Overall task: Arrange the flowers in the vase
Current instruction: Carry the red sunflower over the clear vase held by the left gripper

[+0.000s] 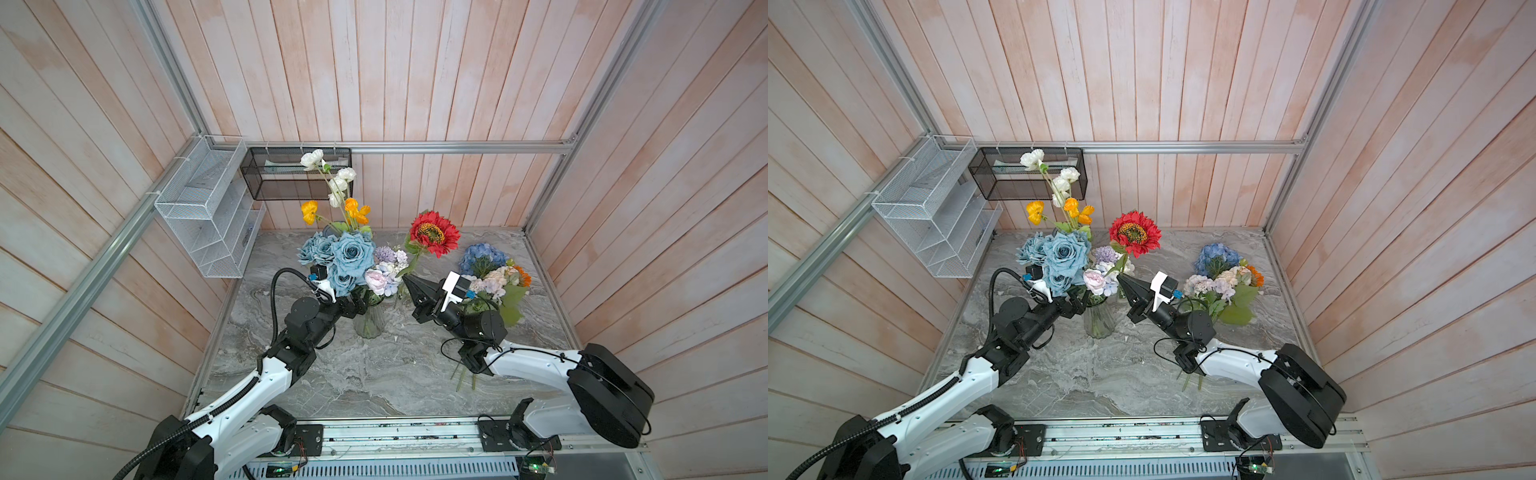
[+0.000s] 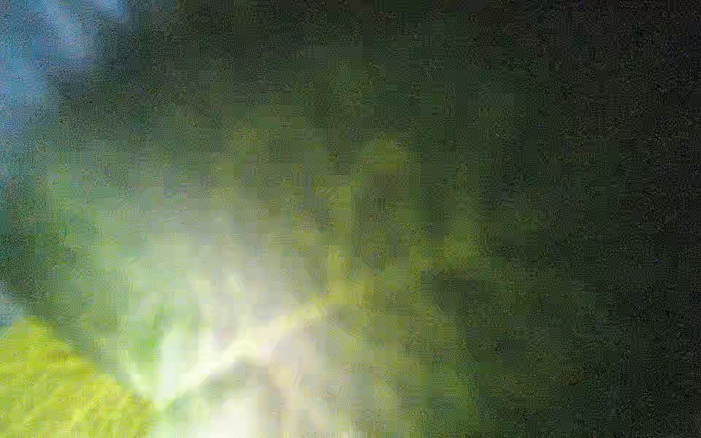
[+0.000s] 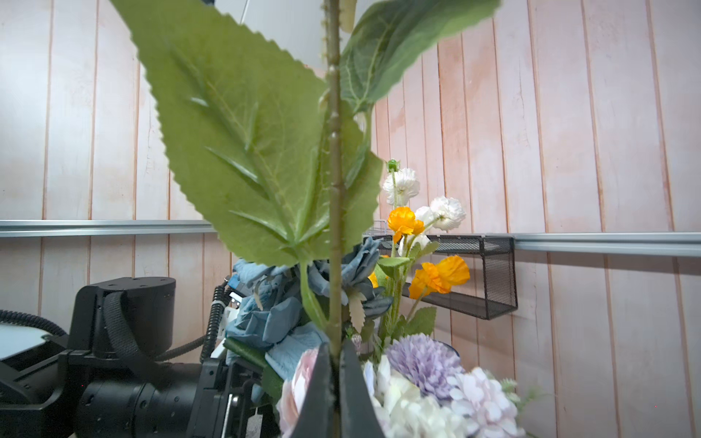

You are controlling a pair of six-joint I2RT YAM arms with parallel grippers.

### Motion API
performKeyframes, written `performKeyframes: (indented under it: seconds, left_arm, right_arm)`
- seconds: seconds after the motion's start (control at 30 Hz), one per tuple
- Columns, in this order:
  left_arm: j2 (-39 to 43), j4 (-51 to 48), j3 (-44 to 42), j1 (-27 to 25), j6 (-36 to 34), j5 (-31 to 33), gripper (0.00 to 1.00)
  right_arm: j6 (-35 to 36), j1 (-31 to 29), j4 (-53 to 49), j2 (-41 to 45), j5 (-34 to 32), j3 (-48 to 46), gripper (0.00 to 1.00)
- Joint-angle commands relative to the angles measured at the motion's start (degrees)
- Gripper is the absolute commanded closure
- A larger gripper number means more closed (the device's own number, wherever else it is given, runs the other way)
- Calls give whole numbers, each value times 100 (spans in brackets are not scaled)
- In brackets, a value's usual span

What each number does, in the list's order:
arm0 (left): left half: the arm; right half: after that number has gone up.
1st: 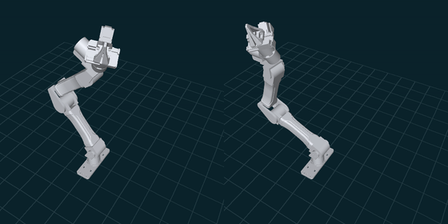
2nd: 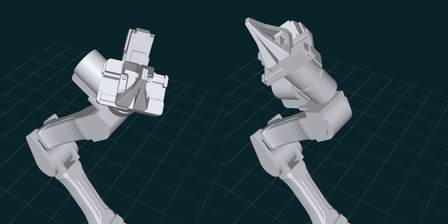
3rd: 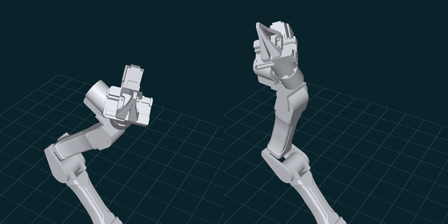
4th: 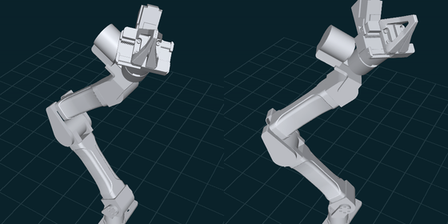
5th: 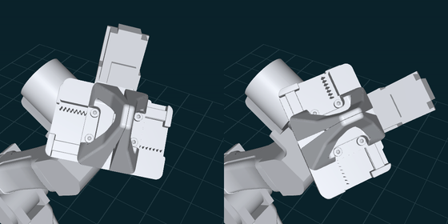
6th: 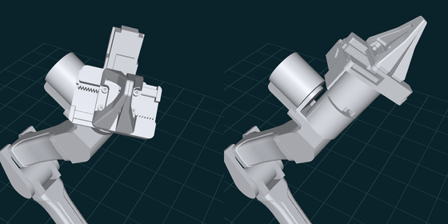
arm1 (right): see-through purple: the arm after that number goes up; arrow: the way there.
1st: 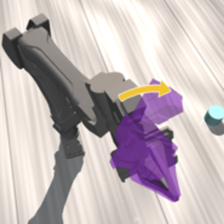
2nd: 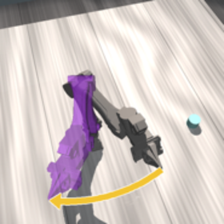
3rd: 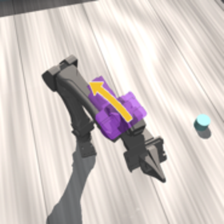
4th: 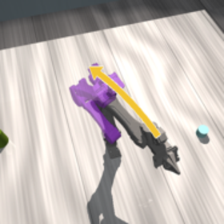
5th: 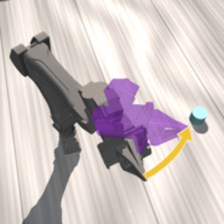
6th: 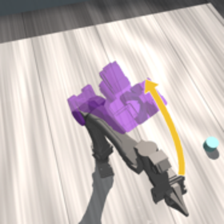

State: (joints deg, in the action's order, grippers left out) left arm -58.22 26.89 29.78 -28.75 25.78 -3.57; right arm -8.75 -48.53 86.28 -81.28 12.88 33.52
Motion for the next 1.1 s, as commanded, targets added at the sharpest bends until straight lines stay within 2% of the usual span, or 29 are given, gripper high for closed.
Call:
performKeyframes:
  seconds: [0.0, 0.23, 0.5, 0.8, 1.07]
  left_arm:
    - [57, 245, -44, 45, 76, 129, 0]
    - [-6, 255, -49, 65, 76, 59, 0]
    - [89, 242, -130, 70, 109, 58, 0]
    - [127, 202, -179, 72, 138, 50, 0]
    - [185, 112, -199, 88, 144, 54, 0]
  right_arm:
    - [194, -224, 989, -204, 205, 308, 100]
    - [127, -411, 1640, -810, 338, 590, 100]
    - [666, -491, 1717, -1449, 687, 945, 100]
    - [1201, -508, 1717, -1563, 863, 1069, 100]
    - [1208, -508, 1717, -1476, 1030, 1148, 100]
